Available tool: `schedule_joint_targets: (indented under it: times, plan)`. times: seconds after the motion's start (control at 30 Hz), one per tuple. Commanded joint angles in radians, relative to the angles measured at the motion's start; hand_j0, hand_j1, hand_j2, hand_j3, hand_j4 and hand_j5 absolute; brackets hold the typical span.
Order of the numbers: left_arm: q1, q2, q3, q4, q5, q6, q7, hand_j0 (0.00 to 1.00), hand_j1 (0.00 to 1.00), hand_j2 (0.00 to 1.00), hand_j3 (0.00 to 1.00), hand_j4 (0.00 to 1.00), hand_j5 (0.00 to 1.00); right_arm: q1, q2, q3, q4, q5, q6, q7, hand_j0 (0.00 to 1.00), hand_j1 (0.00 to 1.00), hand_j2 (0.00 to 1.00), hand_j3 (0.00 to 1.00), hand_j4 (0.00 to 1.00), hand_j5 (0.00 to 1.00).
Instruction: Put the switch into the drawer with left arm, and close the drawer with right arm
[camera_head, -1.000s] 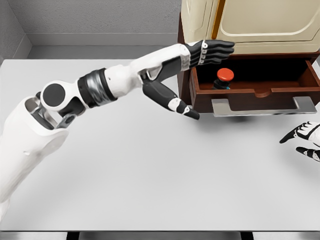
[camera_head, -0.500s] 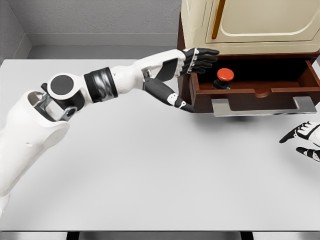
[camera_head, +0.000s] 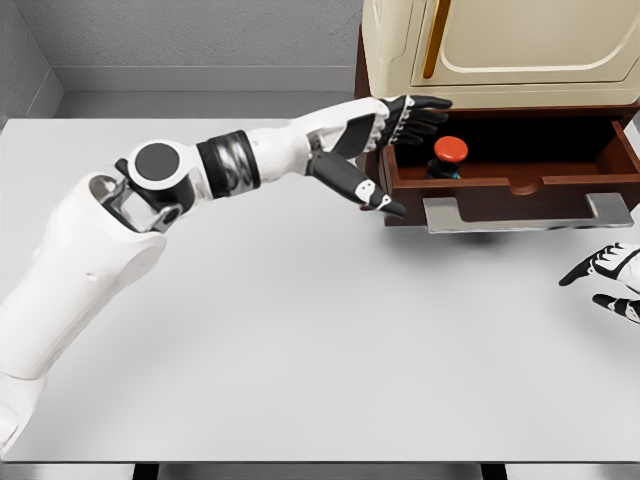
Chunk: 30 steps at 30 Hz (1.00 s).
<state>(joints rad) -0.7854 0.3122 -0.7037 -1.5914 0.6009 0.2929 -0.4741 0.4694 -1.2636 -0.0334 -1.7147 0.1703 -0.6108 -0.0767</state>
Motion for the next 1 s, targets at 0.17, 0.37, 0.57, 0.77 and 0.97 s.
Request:
schedule_joint_targets:
  times: [0.17, 0.37, 0.57, 0.77, 0.97]
  plan:
    - [-0.017, -0.031, 0.006, 0.06, 0.005, 0.005, 0.0, 1.0, 1.0, 1.0, 1.0, 1.0, 1.0, 0.0, -0.002, 0.0, 0.0, -0.006, 0.0, -0.002, 0.62, 0.62, 0.62, 0.62, 0.62, 0.62]
    - [-0.029, -0.042, 0.006, 0.06, 0.01, 0.08, 0.0, 1.0, 1.0, 1.0, 1.0, 1.0, 1.0, 0.002, -0.002, 0.0, 0.001, -0.006, 0.0, -0.002, 0.62, 0.62, 0.62, 0.62, 0.62, 0.62]
    - [-0.029, -0.073, 0.004, 0.087, 0.01, 0.081, 0.0, 1.0, 1.0, 1.0, 1.0, 1.0, 1.0, 0.0, -0.002, 0.0, 0.001, -0.006, 0.0, -0.002, 0.62, 0.62, 0.62, 0.62, 0.62, 0.62]
    - [-0.034, -0.088, 0.004, 0.122, 0.008, 0.08, 0.0, 1.0, 1.0, 1.0, 1.0, 1.0, 1.0, 0.002, -0.002, 0.0, 0.001, -0.006, 0.0, -0.003, 0.62, 0.62, 0.62, 0.62, 0.62, 0.62]
    - [-0.035, -0.113, 0.0, 0.128, 0.005, 0.081, 0.0, 1.0, 1.0, 1.0, 1.0, 1.0, 1.0, 0.0, -0.002, 0.0, 0.001, -0.006, 0.0, -0.003, 0.62, 0.62, 0.62, 0.62, 0.62, 0.62]
